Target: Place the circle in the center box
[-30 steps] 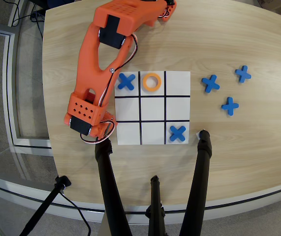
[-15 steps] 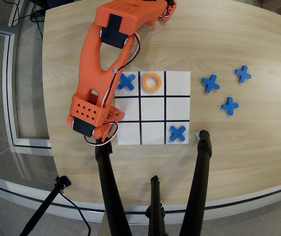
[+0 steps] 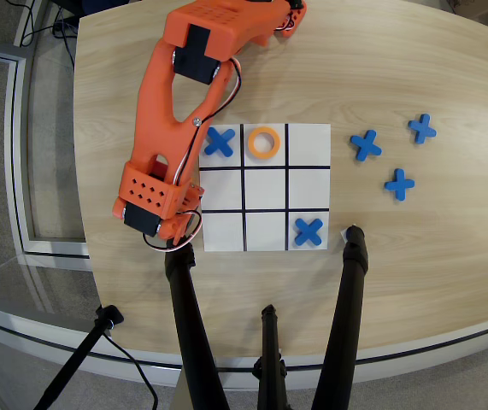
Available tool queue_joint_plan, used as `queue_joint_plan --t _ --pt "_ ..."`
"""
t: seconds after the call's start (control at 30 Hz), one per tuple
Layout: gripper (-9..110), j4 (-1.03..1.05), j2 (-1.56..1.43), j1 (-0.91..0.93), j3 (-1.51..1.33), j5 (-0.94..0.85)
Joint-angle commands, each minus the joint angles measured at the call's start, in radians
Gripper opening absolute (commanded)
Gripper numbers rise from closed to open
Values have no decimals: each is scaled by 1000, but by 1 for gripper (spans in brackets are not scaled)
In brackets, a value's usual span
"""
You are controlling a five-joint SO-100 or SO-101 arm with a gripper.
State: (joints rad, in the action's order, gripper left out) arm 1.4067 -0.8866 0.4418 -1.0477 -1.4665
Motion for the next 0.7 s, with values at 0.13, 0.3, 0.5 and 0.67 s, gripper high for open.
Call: queue_joint_plan --t 0.13,0.3,0.5,0.67 --pt "5 14 -3 8 5 0" --pt "1 15 0 5 5 3" --pt "0 28 -20 0 15 14" --pt "0 32 -83 -6 32 52"
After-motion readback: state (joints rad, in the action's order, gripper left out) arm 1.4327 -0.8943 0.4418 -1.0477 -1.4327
